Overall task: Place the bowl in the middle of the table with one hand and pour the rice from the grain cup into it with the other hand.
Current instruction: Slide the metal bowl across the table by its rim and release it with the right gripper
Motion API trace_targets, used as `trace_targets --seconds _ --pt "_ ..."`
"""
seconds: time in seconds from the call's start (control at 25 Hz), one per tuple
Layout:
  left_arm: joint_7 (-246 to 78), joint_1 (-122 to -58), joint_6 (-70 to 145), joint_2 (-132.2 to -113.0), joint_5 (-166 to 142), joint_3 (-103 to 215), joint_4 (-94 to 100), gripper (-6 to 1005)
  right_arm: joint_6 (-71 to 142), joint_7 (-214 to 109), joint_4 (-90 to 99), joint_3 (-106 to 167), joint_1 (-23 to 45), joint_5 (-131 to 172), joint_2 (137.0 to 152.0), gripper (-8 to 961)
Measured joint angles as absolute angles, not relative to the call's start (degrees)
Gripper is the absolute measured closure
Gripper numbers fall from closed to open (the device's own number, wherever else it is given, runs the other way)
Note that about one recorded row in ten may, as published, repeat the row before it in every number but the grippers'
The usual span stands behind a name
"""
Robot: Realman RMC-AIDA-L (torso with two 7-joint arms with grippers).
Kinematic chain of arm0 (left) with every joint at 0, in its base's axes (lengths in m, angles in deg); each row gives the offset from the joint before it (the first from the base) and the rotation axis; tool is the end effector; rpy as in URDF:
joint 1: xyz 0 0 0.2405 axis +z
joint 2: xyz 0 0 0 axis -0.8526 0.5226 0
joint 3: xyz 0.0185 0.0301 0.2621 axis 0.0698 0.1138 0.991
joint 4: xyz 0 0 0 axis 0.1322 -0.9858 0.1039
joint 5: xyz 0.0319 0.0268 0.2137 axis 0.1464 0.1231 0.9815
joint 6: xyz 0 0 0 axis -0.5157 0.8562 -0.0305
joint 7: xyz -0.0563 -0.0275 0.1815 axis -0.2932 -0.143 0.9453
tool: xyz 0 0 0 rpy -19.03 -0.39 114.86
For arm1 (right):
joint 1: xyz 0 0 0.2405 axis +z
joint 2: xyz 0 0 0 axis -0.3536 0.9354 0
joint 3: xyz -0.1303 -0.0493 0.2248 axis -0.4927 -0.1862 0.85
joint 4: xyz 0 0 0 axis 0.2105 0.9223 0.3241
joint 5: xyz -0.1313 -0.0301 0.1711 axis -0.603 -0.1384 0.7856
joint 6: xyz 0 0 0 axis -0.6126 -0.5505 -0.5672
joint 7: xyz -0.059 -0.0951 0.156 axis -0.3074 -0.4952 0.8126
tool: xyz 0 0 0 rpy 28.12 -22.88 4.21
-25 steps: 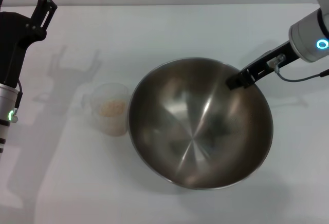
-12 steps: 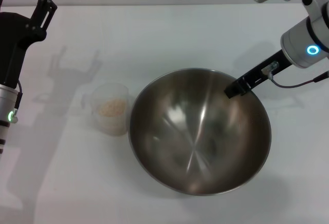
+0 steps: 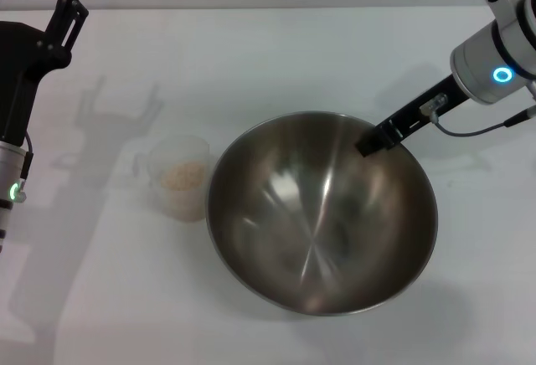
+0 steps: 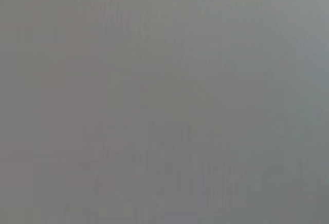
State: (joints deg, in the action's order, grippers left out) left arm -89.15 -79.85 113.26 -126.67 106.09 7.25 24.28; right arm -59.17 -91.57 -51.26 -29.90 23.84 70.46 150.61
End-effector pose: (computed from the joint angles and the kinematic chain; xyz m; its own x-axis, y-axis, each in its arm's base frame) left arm -0.2595 0.3608 -0.0119 0.5535 -0.3509 0.7554 0.7205 -0.2532 -0.6456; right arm 0.1962 0.4057 -0.0602 0.6772 -0.7277 0.1089 -0.6698 -0.6710 -0.3180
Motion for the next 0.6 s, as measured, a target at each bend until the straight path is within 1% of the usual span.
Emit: trace_targets --seconds 0.24,0.6 --pt "-89.2 -79.7 113.8 -126.67 106.1 7.3 24.2 128 -58.8 -91.5 -54.0 -32.1 23.3 70.4 150.61 697" --pt "-89.2 -79.0 115.2 -126.67 106.1 7.3 24.1 129 -58.7 -91.9 -62.1 -32.7 22.9 69.0 150.61 485"
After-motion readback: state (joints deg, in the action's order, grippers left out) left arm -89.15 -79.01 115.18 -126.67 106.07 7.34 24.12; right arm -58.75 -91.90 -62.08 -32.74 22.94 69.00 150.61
